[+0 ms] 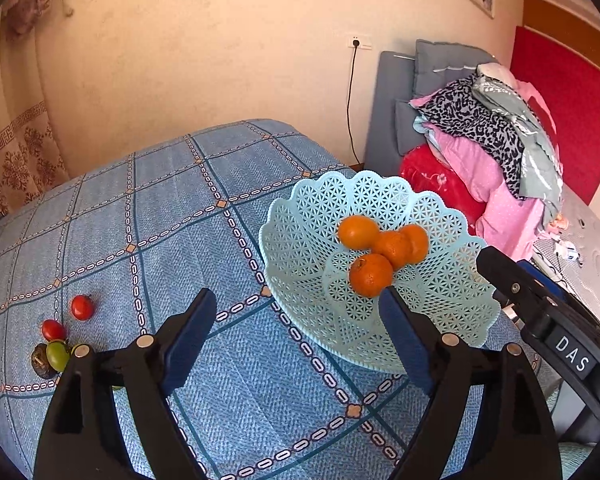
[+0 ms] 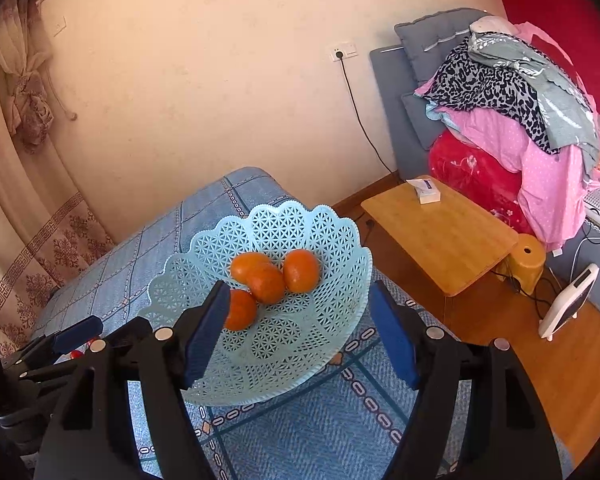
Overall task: Organize fruits
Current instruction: 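Open the left gripper to drop its orange into the basket, then withdraw both grippers from the basket toward the remaining fruit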
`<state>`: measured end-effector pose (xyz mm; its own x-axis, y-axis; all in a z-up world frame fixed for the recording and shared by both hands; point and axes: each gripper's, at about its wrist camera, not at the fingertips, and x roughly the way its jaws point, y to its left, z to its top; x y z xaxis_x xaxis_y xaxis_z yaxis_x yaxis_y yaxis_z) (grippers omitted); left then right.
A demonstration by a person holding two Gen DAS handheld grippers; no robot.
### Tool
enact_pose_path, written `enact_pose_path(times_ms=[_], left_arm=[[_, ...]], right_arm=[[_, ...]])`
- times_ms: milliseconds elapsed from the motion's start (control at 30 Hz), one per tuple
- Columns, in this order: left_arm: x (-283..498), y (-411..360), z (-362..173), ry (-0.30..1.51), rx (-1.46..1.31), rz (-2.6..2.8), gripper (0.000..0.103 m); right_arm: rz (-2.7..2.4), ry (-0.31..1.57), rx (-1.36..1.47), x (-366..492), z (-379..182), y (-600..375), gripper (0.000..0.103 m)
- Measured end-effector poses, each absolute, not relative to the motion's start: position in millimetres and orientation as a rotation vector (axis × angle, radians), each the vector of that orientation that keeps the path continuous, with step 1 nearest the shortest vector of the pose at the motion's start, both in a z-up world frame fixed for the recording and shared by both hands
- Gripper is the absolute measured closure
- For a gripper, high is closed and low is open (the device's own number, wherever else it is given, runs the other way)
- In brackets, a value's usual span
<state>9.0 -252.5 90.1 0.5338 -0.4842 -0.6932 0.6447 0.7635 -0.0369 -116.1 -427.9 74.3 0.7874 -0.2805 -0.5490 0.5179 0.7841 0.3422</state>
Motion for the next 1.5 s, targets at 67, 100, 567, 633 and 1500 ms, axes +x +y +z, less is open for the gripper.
enact_pose_path(times_ms=[67,100,567,633,1500], left_arm=[[9.7,-249.1,89.8,0.748,0.238,-0.666,0.02],[9.7,-247.0,90.0,0.745,0.24,-0.658,0.02],[-2.0,-213.0,108.8,0.619,0.291,-0.547,0.009],[-2.1,-207.8,111.8,0.603,0.297,-0.528,0.009],[40.5,-69.7,101.8,0.648,0.182,-0.252,0.009]], right_arm=[[-0.449,0.496,0.506,-116.7,74.6,-426.6,0.03],[-0.446,0.494,0.507,-117.4,74.9,-426.4,0.03],[-0.367,0.467,0.462,-117.8,83.8,-401.3,0.018],[-0.354,0.46,0.454,-118.6,85.8,-396.9,0.018],[-0.171,0.498,0.372,-86.7,92.3,-309.1,0.018]])
